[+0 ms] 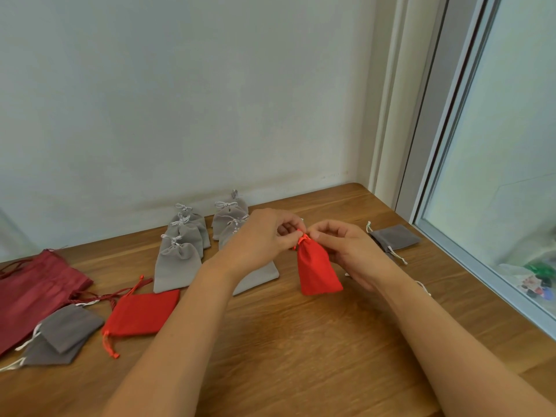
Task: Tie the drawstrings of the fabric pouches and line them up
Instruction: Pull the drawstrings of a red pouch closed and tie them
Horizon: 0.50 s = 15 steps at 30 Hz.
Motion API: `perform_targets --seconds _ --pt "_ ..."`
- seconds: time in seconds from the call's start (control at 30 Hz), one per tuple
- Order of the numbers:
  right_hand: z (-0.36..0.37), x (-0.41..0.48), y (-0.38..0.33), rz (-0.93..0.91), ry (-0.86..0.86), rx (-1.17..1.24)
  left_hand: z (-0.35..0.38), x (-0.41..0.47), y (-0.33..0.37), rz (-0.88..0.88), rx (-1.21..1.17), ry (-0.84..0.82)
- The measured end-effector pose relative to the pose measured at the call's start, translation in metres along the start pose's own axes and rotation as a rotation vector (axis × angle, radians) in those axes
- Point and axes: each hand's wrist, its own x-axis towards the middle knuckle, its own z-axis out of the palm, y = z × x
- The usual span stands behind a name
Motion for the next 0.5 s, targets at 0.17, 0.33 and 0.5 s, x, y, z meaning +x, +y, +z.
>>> perform_targets --seconds 0.17,0.33,0.5 --pt "0.004 -0.005 -0.005 -0.049 0.022 0.051 0.006 -0.006 -0.009 0.017 -0.022 0.094" --pt "0.006 -0.005 -0.005 -0.165 0.065 -0.24 0.005 -0.003 -0.013 -0.053 -0.078 0.124" --pt "0.005 -0.006 0.0 -0.239 0.106 -0.421 0.005 -0.003 -0.021 -0.12 -0.191 0.054"
